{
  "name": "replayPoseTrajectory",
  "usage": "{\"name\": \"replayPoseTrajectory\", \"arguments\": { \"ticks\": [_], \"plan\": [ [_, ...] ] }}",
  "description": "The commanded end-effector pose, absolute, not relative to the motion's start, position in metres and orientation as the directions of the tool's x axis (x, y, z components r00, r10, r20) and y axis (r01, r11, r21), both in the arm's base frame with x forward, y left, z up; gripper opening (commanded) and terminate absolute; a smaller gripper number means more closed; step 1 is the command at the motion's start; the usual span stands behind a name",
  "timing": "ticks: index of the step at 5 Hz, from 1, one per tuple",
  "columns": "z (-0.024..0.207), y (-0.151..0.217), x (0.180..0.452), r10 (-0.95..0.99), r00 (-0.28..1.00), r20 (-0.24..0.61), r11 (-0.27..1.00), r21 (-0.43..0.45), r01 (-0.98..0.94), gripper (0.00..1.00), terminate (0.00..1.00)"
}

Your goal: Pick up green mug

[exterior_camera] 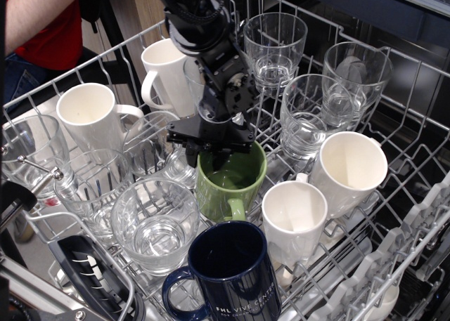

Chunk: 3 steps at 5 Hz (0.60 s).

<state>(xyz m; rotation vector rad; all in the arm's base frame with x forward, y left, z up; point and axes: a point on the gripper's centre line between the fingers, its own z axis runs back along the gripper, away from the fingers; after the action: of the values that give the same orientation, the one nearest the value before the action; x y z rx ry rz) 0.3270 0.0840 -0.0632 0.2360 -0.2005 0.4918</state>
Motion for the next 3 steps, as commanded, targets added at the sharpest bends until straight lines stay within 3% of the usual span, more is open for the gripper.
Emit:
{"name": "replayPoseTrajectory", "arguments": {
  "ticks": [1,3],
  "plan": [
    [-0.03,0.091,0.342,0.466,0.845,0.261,0.852,0.127,-0.509,0.0,0.0],
    [0.01,0.095,0.349,0.487,0.861,0.147,0.864,0.061,-0.499,0.0,0.0]
  ]
}}
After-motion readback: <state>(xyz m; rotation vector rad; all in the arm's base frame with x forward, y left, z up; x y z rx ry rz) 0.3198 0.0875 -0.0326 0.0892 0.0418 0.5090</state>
